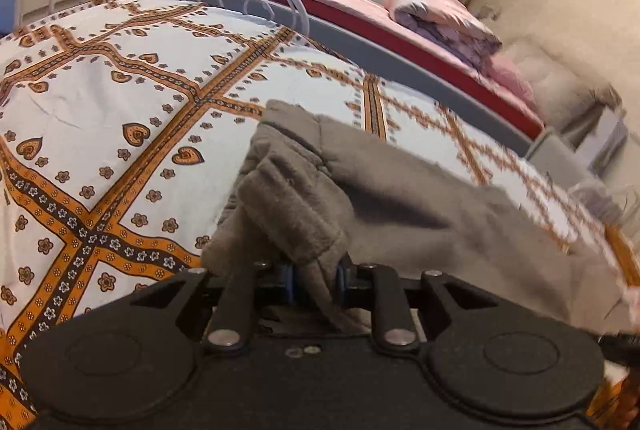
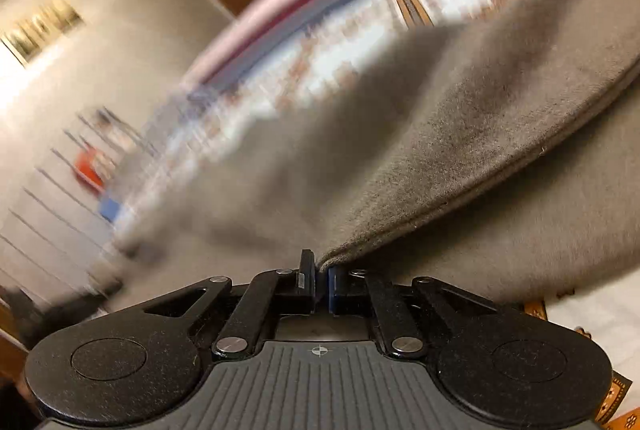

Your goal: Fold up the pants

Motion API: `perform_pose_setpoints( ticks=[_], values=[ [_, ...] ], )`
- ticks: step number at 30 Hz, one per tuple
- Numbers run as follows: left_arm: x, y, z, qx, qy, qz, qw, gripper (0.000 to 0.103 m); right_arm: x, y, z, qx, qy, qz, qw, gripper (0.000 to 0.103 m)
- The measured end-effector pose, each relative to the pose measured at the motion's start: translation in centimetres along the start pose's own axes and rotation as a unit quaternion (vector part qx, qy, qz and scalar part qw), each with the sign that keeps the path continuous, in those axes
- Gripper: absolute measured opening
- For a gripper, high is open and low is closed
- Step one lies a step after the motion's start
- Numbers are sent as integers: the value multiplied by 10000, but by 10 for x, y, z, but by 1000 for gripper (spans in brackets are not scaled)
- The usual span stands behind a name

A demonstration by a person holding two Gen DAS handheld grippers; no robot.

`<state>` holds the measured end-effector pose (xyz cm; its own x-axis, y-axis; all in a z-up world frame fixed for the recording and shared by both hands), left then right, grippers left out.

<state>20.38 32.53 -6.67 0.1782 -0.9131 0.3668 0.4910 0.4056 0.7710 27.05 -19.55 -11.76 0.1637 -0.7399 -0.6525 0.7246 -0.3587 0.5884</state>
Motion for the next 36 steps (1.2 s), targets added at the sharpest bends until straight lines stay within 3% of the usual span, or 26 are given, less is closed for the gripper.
perform_pose_setpoints(
  ticks=[1,3,5,8,12,14,19,23,28,29,30,31,36],
  values=[
    [3,2,3,56,67,10,10000,21,-1,1,0,20,79,-9,10000,6],
    [5,3,13,169,283,25,9995,27,-3,7,11,-6,66,47,10000,15],
    [3,3,24,233,545,203,9980,44,-2,14,32,61,18,159,9999,22],
    [6,6,43,383,778,304,9958,43,6,38,68,329,-31,413,9986,22],
    [37,17,59,693,421,325,9962,43,20,83,99,639,-287,281,9972,22],
    [59,15,44,412,264,267,9984,47,44,97,110,715,-493,8,9962,22],
    [72,-8,-11,-614,872,-161,9942,40,103,103,98,729,-813,-1313,9853,22],
    [64,-12,-17,-623,791,-137,9948,40,138,109,93,906,-1073,-1763,9743,22],
    [62,-14,-14,-570,674,-117,9960,42,167,124,82,1203,-844,-2075,9671,21],
    [62,-15,-13,-565,648,-141,9962,42,172,126,82,1252,-831,-2208,9637,16],
    [62,-15,-12,-560,619,-132,9964,42,171,130,82,1303,-971,-2176,9624,5],
    [62,-16,-11,-558,590,-116,9966,42,165,136,86,1318,-1192,-1966,9643,5],
    [57,-17,-7,-571,425,-78,9974,42,126,136,149,1777,-1179,-1626,9634,5]
  ],
)
Point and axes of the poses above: each gripper's, at about its wrist camera, not at the fingertips, and z roughly against the way its jaws point, x to its right, y to its top, the point moved 1 cm from there along -z, roughly the way its jaws point, and after that the axes turned 9 degrees about x, right-handed, at the moved point
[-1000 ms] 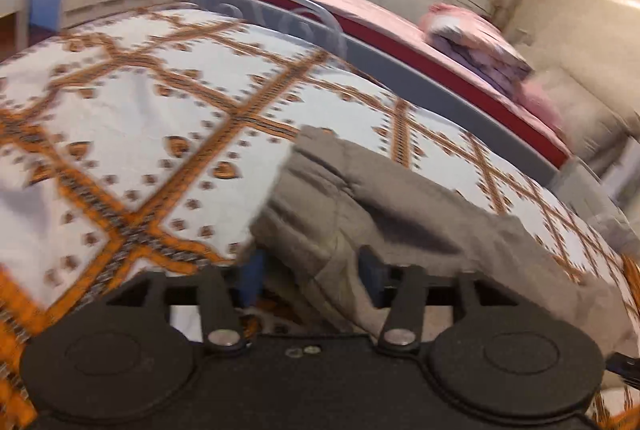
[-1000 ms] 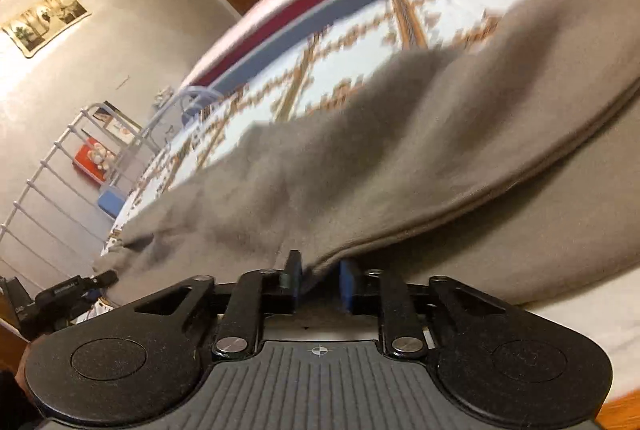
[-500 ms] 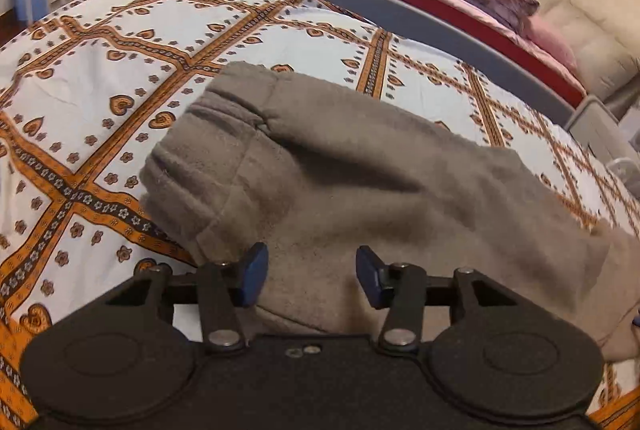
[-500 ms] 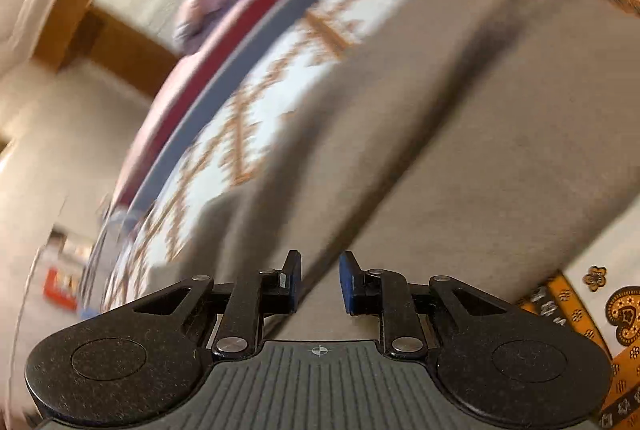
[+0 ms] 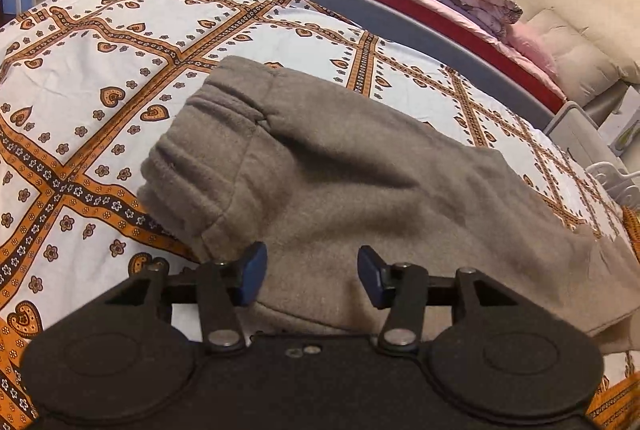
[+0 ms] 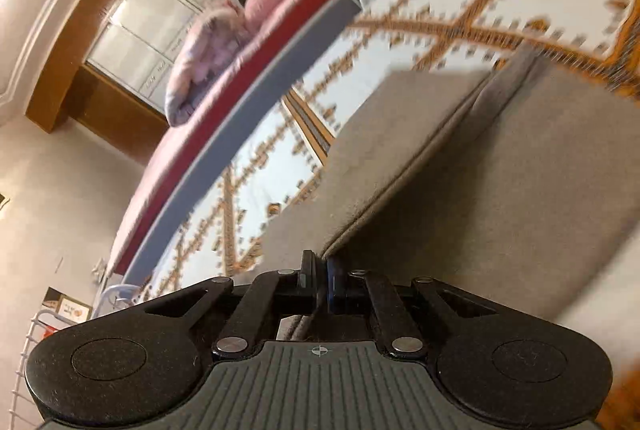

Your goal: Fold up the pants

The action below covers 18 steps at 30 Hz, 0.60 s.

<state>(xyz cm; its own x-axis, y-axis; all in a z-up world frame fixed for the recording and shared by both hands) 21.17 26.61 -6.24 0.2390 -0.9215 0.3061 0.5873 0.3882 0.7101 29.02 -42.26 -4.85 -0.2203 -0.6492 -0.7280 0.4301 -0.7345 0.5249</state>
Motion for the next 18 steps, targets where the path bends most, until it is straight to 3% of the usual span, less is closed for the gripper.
perform_pose_setpoints(
  ticks=[3,6,7,8,10,11,13,18],
  values=[
    [-3,0,1,-23,-72,5,10000,42,2,-10,24,-195,-207,321,9991,5],
    [-5,0,0,-31,-104,61,9999,42,32,-30,1,-825,-785,130,9934,5],
    [-4,0,0,-29,-94,69,9999,42,44,-29,-4,-841,-686,-146,9940,5],
    [-4,0,0,-25,-81,71,9999,42,50,-24,-5,-794,-523,-388,9947,6],
    [-3,0,0,-24,-62,51,10000,42,50,-12,0,-644,-465,-348,9962,26],
    [-3,0,0,-23,-65,54,10000,42,51,-6,8,-396,-533,-248,9975,42],
    [-4,1,0,-15,-76,116,9999,42,57,7,16,0,-596,-307,9977,43],
    [-3,0,-1,4,-48,144,9999,42,71,36,-8,160,-635,-452,9968,43]
  ],
)
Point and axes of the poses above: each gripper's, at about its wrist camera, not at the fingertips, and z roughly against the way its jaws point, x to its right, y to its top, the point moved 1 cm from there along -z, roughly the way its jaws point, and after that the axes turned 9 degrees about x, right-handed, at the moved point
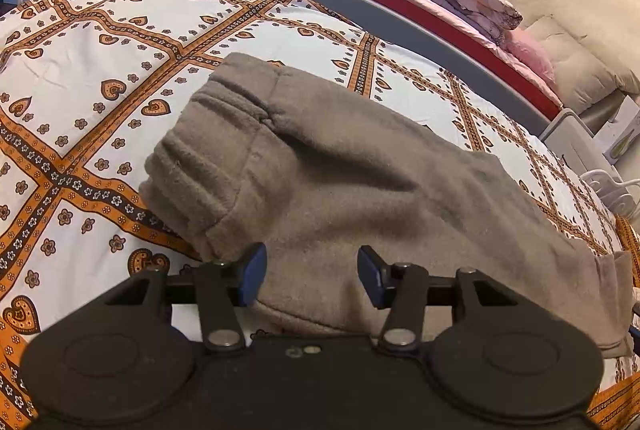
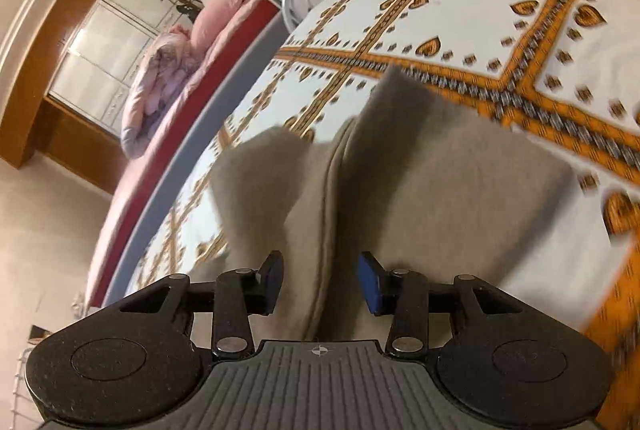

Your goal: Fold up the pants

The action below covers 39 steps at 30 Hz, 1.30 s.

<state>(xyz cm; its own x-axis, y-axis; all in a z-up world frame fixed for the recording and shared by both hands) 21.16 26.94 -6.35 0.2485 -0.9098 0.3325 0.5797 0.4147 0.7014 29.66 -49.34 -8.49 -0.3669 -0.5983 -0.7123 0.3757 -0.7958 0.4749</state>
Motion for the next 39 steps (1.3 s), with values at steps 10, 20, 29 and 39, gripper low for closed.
perform_pose_setpoints(
  ticks=[10,20,29,39],
  values=[
    [-1,-1,1,11,-63,-80,9999,42,-33,24,60,779,739,691,9918,5],
    [4,0,-1,-8,-17,-124,9999,50,45,11,39,-204,-572,0,9982,7],
    [5,-2,-1,-1,-26,-151,9999,50,49,27,46,87,-474,-273,9985,8],
    [7,-2,-1,-5,31,-186,9998,51,56,36,35,134,-238,-539,9982,5]
  ],
)
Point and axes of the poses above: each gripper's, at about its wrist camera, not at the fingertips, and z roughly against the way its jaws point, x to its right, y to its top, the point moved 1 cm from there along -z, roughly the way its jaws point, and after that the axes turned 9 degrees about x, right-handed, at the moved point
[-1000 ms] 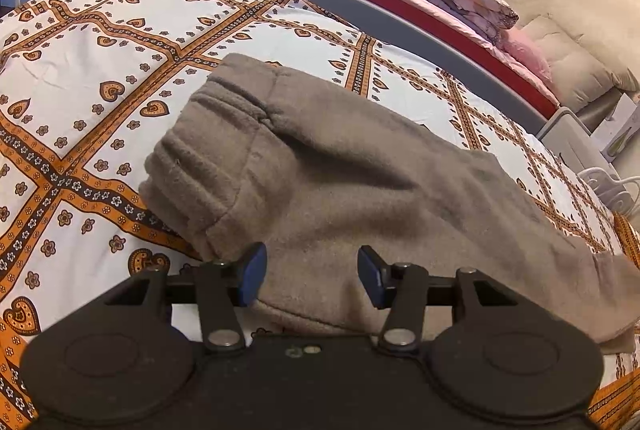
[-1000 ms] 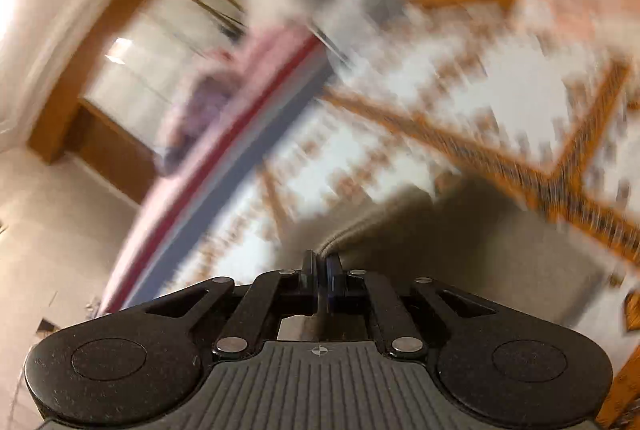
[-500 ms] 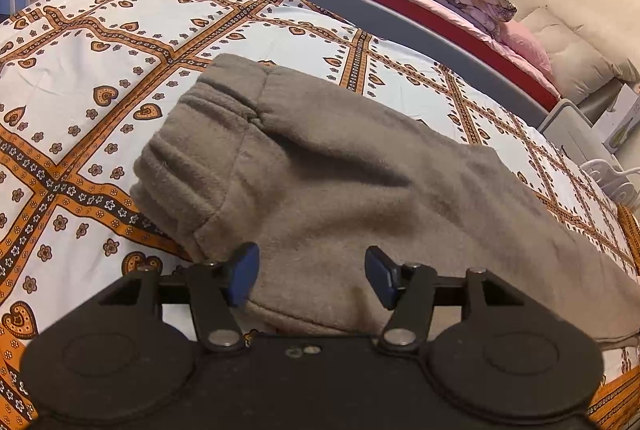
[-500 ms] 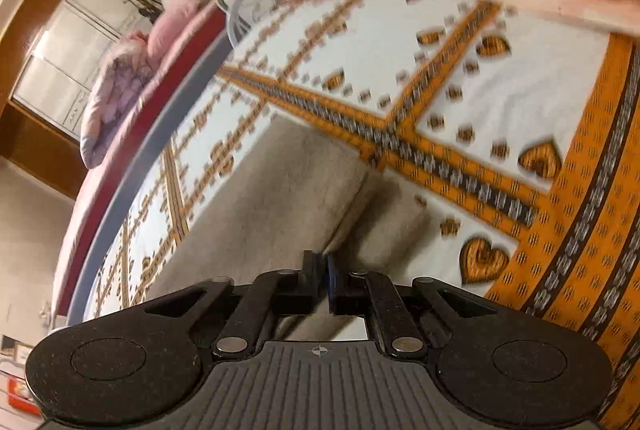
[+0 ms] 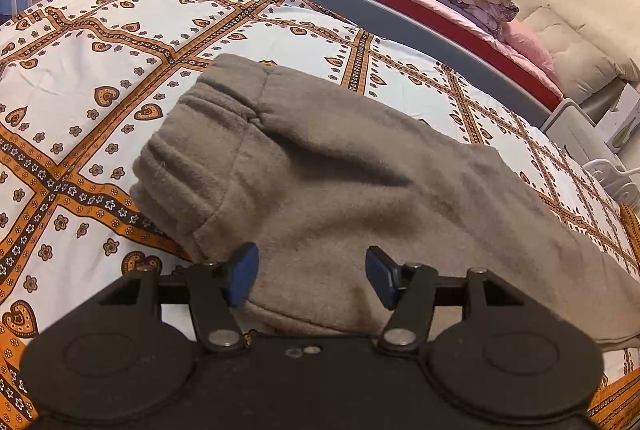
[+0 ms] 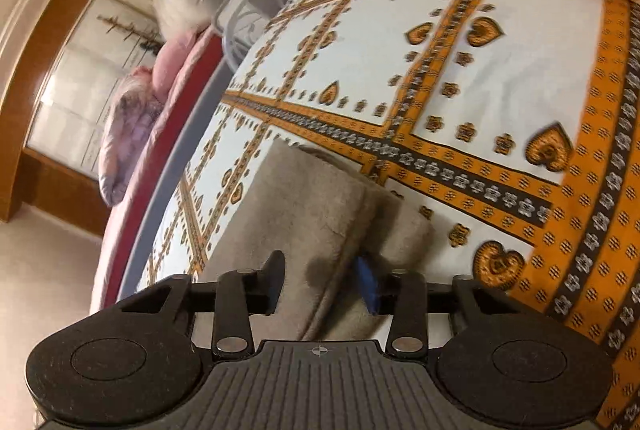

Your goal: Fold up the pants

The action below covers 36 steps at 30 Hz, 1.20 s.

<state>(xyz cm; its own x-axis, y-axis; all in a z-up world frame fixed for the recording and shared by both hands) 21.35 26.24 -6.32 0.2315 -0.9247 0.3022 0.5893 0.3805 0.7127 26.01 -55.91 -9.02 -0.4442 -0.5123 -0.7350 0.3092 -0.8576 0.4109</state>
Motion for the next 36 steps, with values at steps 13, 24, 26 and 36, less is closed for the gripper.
perform_pose_setpoints(
  ticks=[13,24,26,36],
  values=[
    [-1,-1,1,-8,-48,-10,10000,51,3,-6,18,110,-273,367,9989,5],
    [-1,-1,0,-24,-69,-85,9999,52,3,-3,34,183,-258,227,9992,25],
    [-1,-1,0,-24,-78,-64,9999,53,9,-1,41,265,-326,71,9991,51],
    [13,-3,-5,-87,26,-388,9992,69,11,-1,9,-3,-352,304,9989,16]
  ],
)
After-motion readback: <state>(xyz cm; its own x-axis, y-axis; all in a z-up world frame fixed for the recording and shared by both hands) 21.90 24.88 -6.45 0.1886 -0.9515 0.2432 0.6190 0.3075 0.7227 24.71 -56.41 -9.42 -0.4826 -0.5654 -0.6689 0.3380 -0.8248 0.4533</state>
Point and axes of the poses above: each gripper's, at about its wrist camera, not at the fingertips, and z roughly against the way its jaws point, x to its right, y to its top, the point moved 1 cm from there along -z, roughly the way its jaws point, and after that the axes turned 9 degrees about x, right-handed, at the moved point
